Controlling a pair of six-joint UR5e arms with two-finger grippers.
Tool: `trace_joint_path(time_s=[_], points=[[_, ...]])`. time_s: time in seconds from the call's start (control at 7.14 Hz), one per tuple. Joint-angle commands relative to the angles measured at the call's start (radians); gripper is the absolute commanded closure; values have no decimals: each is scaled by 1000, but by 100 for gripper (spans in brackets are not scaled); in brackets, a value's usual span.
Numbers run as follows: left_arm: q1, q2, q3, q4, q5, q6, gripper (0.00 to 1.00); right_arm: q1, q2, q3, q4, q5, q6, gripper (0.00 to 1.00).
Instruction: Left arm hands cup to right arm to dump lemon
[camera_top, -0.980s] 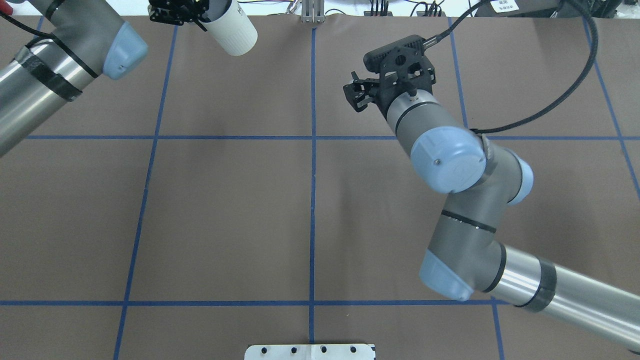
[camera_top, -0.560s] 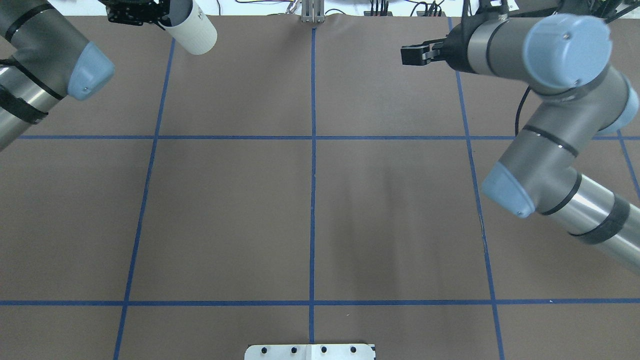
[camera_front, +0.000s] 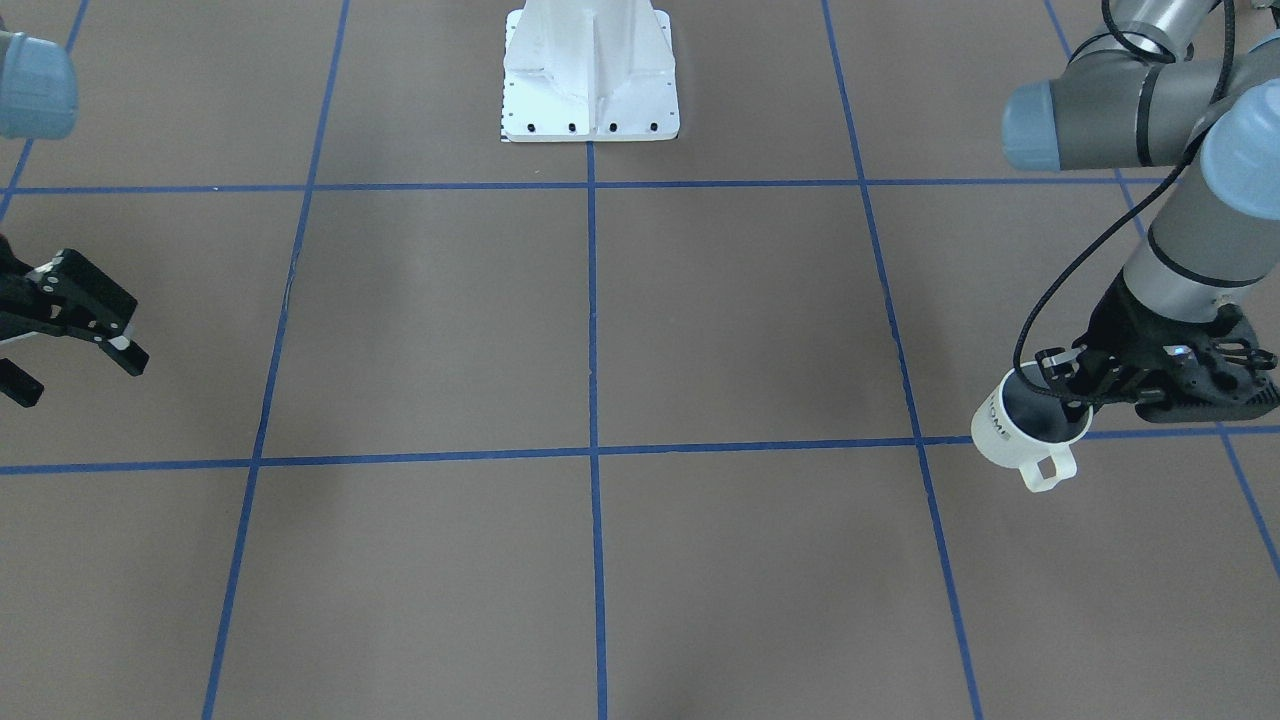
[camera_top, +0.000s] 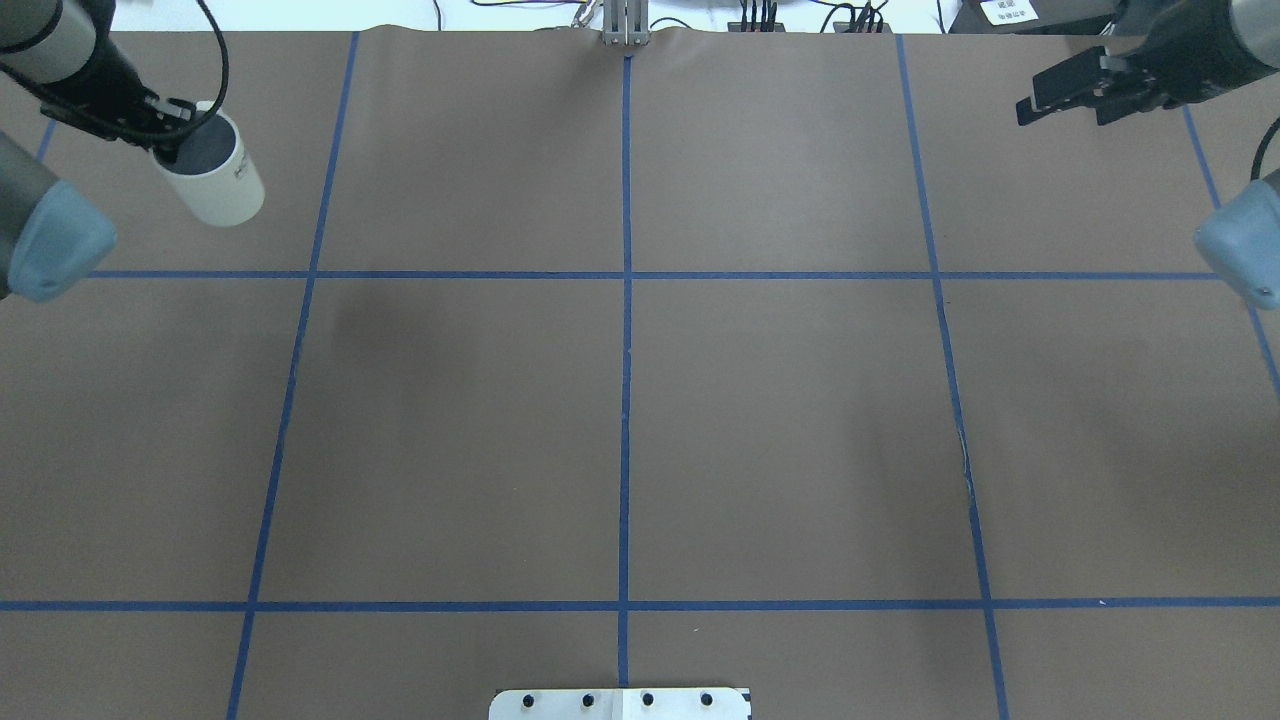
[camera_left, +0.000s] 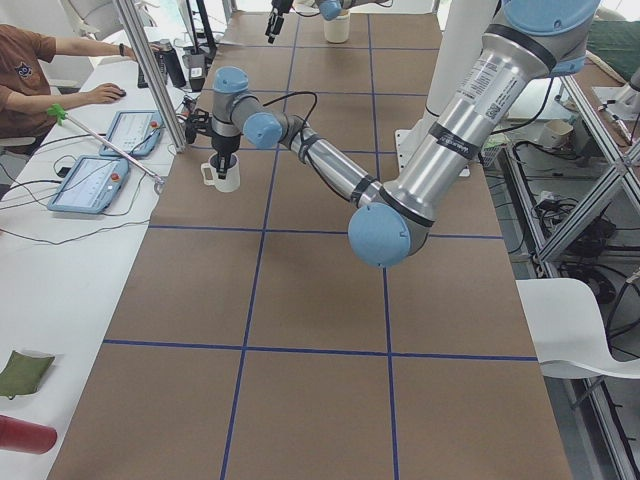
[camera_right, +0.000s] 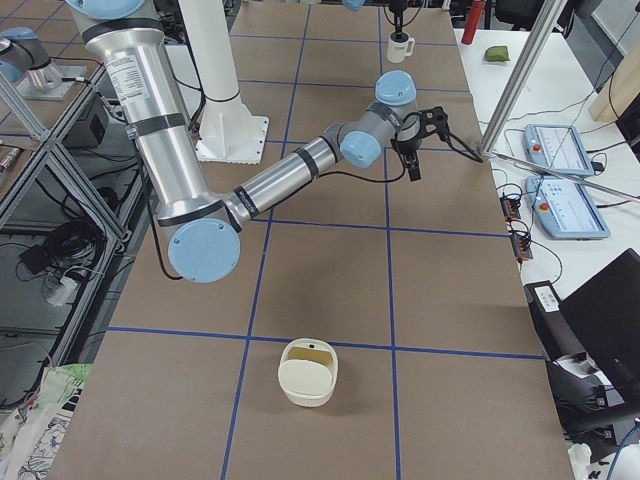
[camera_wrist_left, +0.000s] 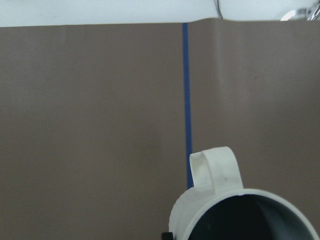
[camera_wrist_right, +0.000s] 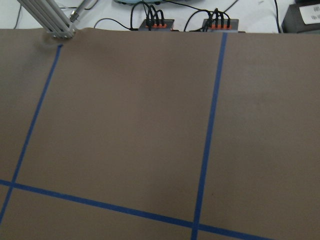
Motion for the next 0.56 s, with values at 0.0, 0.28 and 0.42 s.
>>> trace_joint_path(time_s=[0.0, 0.28, 0.42], points=[[1, 197, -60, -12, -6, 128, 100, 44, -84, 35, -142, 99, -107, 0], [1, 382, -82, -236, -114, 84, 100, 66, -182, 115, -255, 99, -257, 0], [4, 414, -82, -298, -162, 0, 100, 88, -190, 126, -335, 99, -356, 0]])
